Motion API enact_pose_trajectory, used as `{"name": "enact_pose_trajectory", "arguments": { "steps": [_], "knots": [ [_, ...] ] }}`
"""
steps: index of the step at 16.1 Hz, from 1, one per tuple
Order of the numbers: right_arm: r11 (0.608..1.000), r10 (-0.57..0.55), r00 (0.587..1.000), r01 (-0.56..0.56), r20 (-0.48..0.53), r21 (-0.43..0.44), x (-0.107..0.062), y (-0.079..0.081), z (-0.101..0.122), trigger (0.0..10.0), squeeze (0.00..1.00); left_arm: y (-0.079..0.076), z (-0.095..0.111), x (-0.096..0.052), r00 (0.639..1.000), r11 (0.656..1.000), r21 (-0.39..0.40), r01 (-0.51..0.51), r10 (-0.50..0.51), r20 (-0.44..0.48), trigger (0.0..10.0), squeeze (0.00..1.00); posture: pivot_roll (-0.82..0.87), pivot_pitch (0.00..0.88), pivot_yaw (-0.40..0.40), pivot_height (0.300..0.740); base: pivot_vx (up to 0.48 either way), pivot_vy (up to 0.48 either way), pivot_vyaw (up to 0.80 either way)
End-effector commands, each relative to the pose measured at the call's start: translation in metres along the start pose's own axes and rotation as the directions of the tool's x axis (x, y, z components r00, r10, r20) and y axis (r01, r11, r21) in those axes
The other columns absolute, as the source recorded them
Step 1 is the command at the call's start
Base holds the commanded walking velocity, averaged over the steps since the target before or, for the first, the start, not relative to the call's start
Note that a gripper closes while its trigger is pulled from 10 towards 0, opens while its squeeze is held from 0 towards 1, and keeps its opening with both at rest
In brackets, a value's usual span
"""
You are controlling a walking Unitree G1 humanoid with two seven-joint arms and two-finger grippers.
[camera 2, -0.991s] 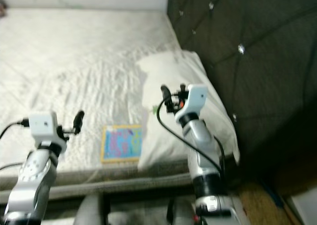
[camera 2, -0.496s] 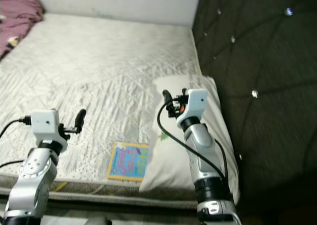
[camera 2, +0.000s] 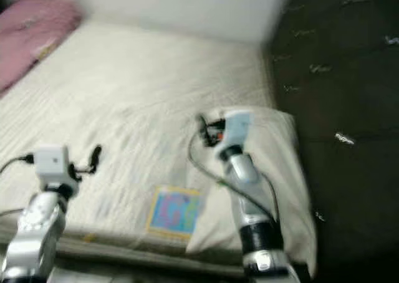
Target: Clean up the room
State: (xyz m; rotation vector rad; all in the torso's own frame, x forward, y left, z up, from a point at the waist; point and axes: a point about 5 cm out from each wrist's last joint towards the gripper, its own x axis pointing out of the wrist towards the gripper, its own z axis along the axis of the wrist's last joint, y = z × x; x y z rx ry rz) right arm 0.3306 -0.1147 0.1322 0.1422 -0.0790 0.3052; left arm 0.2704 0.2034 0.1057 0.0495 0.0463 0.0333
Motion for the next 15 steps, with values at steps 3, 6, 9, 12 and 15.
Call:
{"name": "enact_pose_trajectory", "arguments": {
  "steps": [3, 6, 9, 12, 15],
  "knots": [
    [0.998, -0.058, 0.998, 0.058, -0.002, -0.018, -0.0058, -0.0185, 0.0005, 10.0, 0.00, -0.0138, 0.0015, 0.0026, 0.999, 0.999, -0.014, 0.042, -0.042, 0.012, 10.0, 0.00, -0.01, 0.000, -0.065, 0.740, 0.000, 0.480, 0.00],
    [0.998, -0.054, 0.999, 0.054, 0.001, -0.022, -0.0041, -0.0176, 0.0013, 10.0, 0.00, -0.0134, 0.0046, 0.0052, 0.999, 0.999, -0.029, 0.028, -0.028, 0.029, 10.0, 0.00, -0.01, 0.000, -0.065, 0.740, 0.000, 0.480, 0.00],
    [0.998, -0.051, 0.999, 0.051, 0.003, -0.024, -0.0037, -0.0168, 0.0014, 10.0, 0.00, -0.0130, 0.0045, 0.0045, 0.999, 0.999, -0.029, 0.022, -0.021, 0.029, 10.0, 0.00, -0.01, 0.000, -0.066, 0.740, 0.000, 0.480, 0.00],
    [0.998, -0.048, 0.999, 0.048, 0.001, -0.027, -0.0032, -0.0161, 0.0007, 10.0, 0.00, -0.0130, 0.0052, 0.0044, 0.999, 0.998, -0.055, 0.030, -0.028, 0.044, 10.0, 0.00, -0.01, 0.000, -0.065, 0.740, 0.000, 0.480, 0.00],
    [0.998, -0.048, 0.999, 0.048, 0.004, -0.031, -0.0018, -0.0168, 0.0015, 10.0, 0.00, -0.0104, 0.0065, 0.0045, 0.999, 0.996, -0.084, 0.014, -0.009, 0.052, 10.0, 0.00, -0.01, 0.000, -0.064, 0.740, 0.000, 0.480, 0.00]
  ]
}}
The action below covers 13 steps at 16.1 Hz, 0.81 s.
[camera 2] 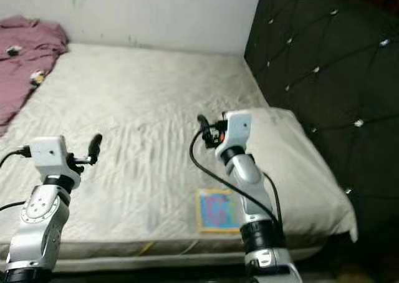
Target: Clean up the room
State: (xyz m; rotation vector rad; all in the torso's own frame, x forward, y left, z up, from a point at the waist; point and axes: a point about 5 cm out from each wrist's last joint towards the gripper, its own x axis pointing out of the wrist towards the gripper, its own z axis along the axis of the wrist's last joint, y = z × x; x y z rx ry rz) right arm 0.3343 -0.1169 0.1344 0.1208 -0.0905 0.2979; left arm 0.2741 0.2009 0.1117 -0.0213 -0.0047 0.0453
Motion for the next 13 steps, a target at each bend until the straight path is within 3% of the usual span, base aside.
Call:
{"name": "enact_pose_trajectory", "arguments": {
  "steps": [1, 13],
  "knots": [
    [0.999, -0.042, 0.999, 0.042, -0.005, -0.009, -0.0048, -0.0139, -0.0010, 10.0, 0.00, -0.0071, -0.0001, 0.0011, 1.000, 1.000, -0.012, 0.018, -0.018, 0.003, 10.0, 0.00, -0.01, 0.000, -0.063, 0.740, 0.000, 0.480, 0.00],
    [0.999, -0.034, 0.999, 0.033, -0.013, -0.016, -0.0033, -0.0134, -0.0023, 10.0, 0.00, -0.0067, -0.0005, 0.0007, 1.000, 0.999, -0.034, 0.014, -0.014, -0.008, 10.0, 0.00, -0.01, 0.000, -0.064, 0.740, 0.000, 0.480, -0.07]
  ]
}}
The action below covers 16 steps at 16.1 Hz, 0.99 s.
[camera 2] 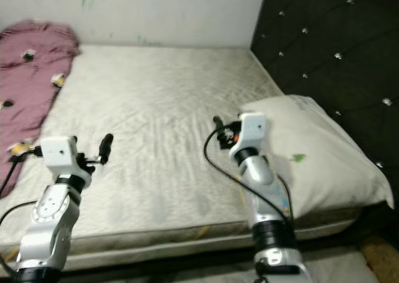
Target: Clean up the room
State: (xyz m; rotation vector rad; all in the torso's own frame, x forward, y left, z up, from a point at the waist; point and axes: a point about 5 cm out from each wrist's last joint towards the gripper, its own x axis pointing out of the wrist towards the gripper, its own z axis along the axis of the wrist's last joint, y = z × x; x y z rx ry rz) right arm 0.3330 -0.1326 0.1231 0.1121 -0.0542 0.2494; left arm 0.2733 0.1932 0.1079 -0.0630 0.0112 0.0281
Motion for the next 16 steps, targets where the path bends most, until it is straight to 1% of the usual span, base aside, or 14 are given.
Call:
{"name": "enact_pose_trajectory", "arguments": {
  "steps": [1, 16],
  "knots": [
    [1.000, 0.019, 1.000, -0.018, 0.020, -0.012, 0.0033, 0.0021, 0.0065, 10.0, 0.00, 0.0009, 0.0027, 0.0016, 1.000, 1.000, 0.009, -0.003, 0.003, 0.005, 10.0, 0.00, -0.01, 0.000, -0.064, 0.740, 0.000, 0.480, 0.00],
    [1.000, 0.017, 1.000, -0.017, 0.007, -0.023, 0.0055, 0.0016, 0.0050, 10.0, 0.00, 0.0012, 0.0004, -0.0001, 1.000, 1.000, 0.005, -0.016, 0.016, -0.009, 10.0, 0.00, 0.00, 0.000, -0.069, 0.740, 0.000, 0.480, 0.00]
  ]
}}
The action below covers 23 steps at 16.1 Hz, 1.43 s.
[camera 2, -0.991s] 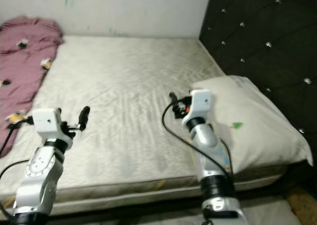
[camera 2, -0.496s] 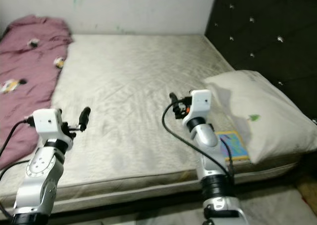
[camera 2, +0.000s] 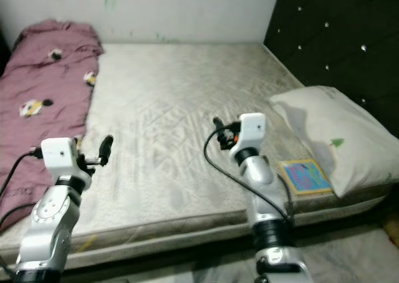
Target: Clean up the room
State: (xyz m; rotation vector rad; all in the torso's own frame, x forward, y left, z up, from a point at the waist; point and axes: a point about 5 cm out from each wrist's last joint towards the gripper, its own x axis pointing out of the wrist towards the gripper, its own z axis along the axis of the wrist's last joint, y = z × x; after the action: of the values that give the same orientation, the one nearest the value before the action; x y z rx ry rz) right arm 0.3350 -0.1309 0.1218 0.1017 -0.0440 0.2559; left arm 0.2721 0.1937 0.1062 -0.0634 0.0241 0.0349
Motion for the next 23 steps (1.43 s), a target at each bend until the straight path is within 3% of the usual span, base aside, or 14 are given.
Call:
{"name": "enact_pose_trajectory", "arguments": {
  "steps": [1, 23],
  "knots": [
    [1.000, 0.009, 1.000, -0.009, 0.019, -0.016, 0.0034, 0.0003, 0.0067, 10.0, 0.00, 0.0006, 0.0021, 0.0014, 1.000, 1.000, 0.005, -0.010, 0.010, 0.004, 10.0, 0.00, 0.00, 0.000, -0.069, 0.740, 0.000, 0.480, 0.00],
    [0.998, -0.010, 1.000, 0.011, 0.008, -0.055, 0.0058, -0.0025, 0.0062, 10.0, 0.00, -0.0015, 0.0020, 0.0024, 1.000, 1.000, 0.010, -0.010, 0.010, 0.006, 10.0, 0.00, -0.01, 0.000, -0.075, 0.740, 0.000, 0.480, 0.00]
  ]
}}
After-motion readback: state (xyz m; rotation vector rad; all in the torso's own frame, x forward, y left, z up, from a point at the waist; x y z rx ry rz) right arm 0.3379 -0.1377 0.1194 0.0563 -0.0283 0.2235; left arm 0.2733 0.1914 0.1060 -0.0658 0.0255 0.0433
